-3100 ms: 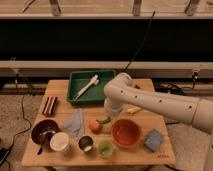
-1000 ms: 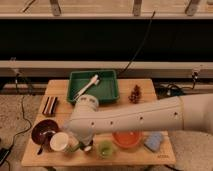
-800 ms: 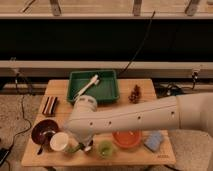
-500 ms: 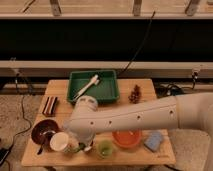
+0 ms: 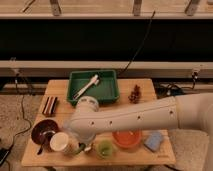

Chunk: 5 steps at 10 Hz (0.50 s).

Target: Place pepper in metal cup

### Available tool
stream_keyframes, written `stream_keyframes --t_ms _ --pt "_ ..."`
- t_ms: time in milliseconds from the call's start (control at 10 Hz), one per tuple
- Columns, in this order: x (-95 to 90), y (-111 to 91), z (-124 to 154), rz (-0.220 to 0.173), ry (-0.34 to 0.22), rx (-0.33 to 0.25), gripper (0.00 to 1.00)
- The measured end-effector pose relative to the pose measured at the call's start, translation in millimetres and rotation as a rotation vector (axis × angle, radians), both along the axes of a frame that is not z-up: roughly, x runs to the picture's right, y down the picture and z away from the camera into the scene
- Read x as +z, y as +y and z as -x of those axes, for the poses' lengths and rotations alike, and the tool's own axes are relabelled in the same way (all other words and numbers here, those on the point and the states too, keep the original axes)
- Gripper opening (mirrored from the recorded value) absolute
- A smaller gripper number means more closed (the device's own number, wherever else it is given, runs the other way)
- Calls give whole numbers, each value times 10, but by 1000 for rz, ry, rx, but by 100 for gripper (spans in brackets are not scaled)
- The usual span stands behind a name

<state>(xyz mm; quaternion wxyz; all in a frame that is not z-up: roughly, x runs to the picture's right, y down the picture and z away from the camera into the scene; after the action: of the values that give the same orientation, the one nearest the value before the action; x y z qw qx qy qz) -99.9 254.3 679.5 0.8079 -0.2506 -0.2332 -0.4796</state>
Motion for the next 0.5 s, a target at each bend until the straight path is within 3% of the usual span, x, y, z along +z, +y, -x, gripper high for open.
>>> stream_keyframes --t_ms 500 --pt "27 -101 -142 -11 14 21 80"
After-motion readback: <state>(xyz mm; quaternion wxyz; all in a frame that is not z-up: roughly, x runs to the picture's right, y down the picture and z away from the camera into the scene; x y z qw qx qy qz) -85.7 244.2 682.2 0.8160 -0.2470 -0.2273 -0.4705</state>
